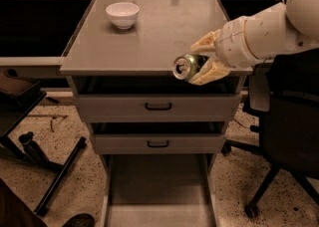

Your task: Place green can into bottom drawer

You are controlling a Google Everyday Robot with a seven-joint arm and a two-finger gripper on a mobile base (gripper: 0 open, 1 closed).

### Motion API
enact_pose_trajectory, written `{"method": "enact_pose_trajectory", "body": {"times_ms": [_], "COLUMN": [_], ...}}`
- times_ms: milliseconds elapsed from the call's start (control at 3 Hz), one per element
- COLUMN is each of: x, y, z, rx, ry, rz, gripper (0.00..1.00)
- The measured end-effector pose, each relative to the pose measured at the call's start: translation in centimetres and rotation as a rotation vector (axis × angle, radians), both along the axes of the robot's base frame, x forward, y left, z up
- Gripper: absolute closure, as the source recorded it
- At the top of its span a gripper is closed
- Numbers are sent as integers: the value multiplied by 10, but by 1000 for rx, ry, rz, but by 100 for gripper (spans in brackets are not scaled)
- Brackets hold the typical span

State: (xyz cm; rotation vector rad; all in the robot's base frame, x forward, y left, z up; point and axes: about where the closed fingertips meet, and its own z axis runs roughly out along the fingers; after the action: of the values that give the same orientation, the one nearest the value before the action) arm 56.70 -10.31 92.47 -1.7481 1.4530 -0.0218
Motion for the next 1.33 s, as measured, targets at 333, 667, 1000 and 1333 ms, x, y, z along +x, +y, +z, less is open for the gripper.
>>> {"method": "enact_pose_trajectory", "body": {"times_ms": [333, 667, 1000, 1333], "x": [-27, -77, -116, -123], "y": [-10, -13, -2, 16], "z": [-18, -64, -120, -164], "rx": [27, 88, 132, 175], "ry": [56, 154, 243, 274], "rz": [-50, -88, -43, 52], "gripper": [100, 100, 100, 100]}}
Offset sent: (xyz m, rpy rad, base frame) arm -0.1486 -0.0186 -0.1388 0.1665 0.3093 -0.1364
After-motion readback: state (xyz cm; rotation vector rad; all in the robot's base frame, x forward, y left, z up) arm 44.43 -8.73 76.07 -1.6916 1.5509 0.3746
